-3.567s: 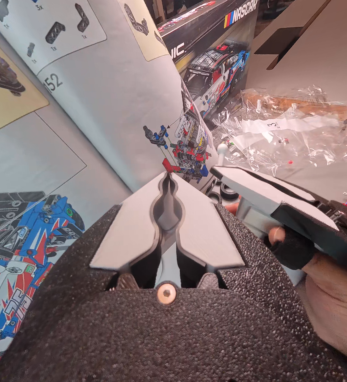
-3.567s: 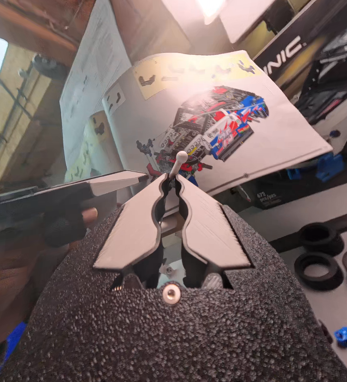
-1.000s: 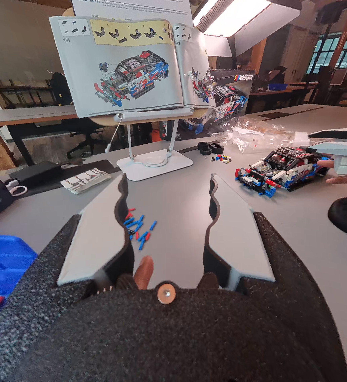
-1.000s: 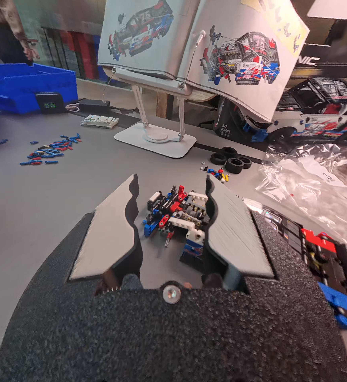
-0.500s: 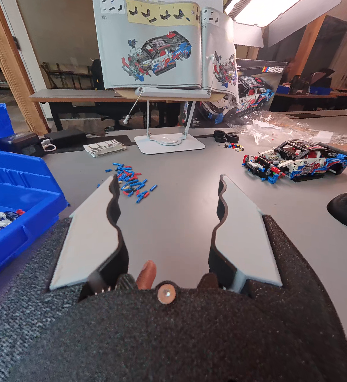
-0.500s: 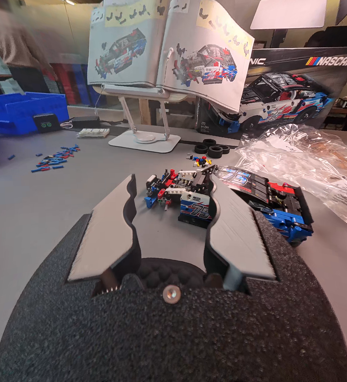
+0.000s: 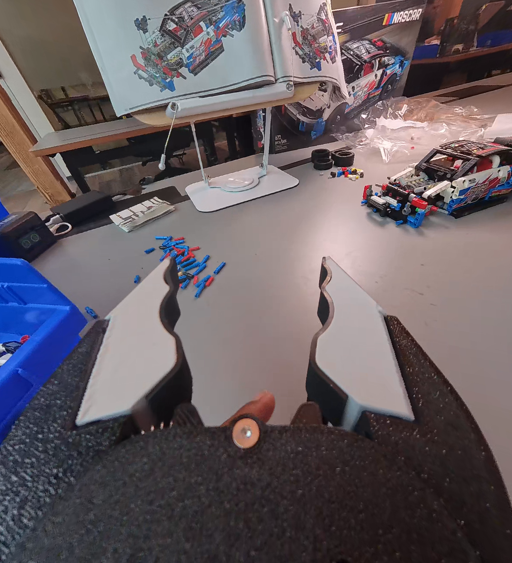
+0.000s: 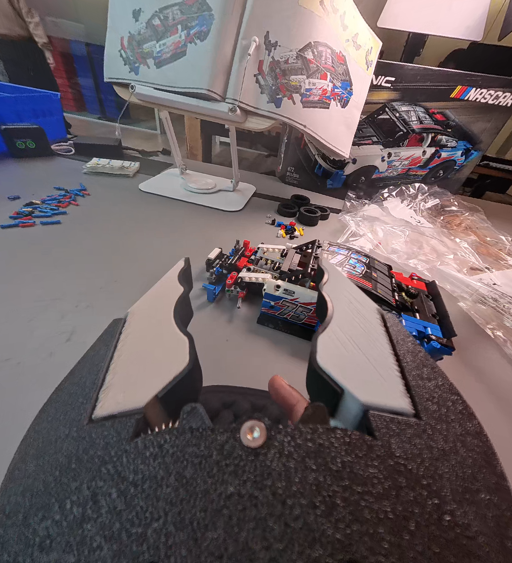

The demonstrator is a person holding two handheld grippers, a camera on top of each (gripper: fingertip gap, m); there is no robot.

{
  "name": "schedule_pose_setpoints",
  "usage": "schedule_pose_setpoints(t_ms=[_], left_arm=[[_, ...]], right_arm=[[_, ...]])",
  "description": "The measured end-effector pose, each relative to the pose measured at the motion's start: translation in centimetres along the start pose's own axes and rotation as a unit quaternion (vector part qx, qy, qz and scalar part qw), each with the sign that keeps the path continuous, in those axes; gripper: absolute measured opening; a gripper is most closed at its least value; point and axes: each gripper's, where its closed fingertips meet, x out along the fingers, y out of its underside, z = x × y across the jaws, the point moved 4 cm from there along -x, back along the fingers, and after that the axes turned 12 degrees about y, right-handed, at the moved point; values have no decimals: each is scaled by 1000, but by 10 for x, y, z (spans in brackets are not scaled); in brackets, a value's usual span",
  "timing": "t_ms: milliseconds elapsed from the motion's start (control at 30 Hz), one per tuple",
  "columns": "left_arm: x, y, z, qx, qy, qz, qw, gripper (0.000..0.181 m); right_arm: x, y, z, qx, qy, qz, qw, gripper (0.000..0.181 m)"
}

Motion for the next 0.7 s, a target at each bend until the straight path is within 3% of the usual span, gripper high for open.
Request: schedule_pose_setpoints(t_ms=[267, 700], left_arm=[[5, 1, 10, -41, 1, 27, 999, 91], [5, 5, 5, -30, -8, 41, 999, 90]], right_arm=[[-18, 4, -11, 31, 11, 67, 997, 83], [-20, 21, -19, 29, 15, 94, 995, 82]])
